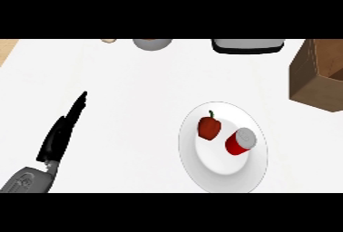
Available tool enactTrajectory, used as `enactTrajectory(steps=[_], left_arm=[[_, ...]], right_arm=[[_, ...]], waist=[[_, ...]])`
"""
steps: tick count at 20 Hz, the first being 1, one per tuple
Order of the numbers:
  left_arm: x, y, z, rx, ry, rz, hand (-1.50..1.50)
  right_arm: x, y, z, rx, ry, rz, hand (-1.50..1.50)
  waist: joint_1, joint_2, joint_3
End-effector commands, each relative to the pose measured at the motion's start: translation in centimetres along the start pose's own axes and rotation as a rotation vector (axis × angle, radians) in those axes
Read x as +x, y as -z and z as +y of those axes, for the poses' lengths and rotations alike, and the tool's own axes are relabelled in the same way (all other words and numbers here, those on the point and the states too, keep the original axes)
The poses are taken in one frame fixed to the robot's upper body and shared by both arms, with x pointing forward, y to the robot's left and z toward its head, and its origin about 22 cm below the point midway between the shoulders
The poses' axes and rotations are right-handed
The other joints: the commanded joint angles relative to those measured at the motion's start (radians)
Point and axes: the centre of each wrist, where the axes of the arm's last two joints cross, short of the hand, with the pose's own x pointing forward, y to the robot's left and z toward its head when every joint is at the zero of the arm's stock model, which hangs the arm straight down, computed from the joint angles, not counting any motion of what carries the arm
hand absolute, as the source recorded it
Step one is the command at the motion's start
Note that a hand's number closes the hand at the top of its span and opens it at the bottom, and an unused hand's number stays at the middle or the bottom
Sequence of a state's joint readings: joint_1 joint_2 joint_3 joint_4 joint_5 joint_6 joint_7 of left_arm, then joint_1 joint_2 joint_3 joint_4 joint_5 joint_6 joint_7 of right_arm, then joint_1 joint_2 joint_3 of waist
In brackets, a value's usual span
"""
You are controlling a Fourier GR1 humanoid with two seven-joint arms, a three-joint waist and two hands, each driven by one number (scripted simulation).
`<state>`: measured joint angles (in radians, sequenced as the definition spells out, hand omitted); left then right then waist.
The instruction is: Pick the can from the plate and place it in the cardboard box
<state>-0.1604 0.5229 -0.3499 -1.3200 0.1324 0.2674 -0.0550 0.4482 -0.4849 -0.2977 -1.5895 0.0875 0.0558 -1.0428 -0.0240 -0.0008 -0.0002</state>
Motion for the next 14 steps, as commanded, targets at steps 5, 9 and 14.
enactTrajectory(steps=[5,9,14], left_arm=[[-0.1,1.0,-0.9,-0.025,-0.006,-0.018,0.00],[1.1,1.5,1.2,-0.008,0.017,-0.010,0.00],[0.2,0.7,0.0,-0.021,-0.006,-0.007,0.00]], right_arm=[[5.5,2.2,1.1,0.133,-0.157,0.060,-1.50],[9.2,1.8,1.8,0.129,-0.228,0.118,-1.50],[7.4,3.4,4.8,0.185,-0.252,0.195,-1.50]], waist=[[0.015,0.002,-0.001],[0.012,0.000,-0.001],[0.022,0.001,0.000]])
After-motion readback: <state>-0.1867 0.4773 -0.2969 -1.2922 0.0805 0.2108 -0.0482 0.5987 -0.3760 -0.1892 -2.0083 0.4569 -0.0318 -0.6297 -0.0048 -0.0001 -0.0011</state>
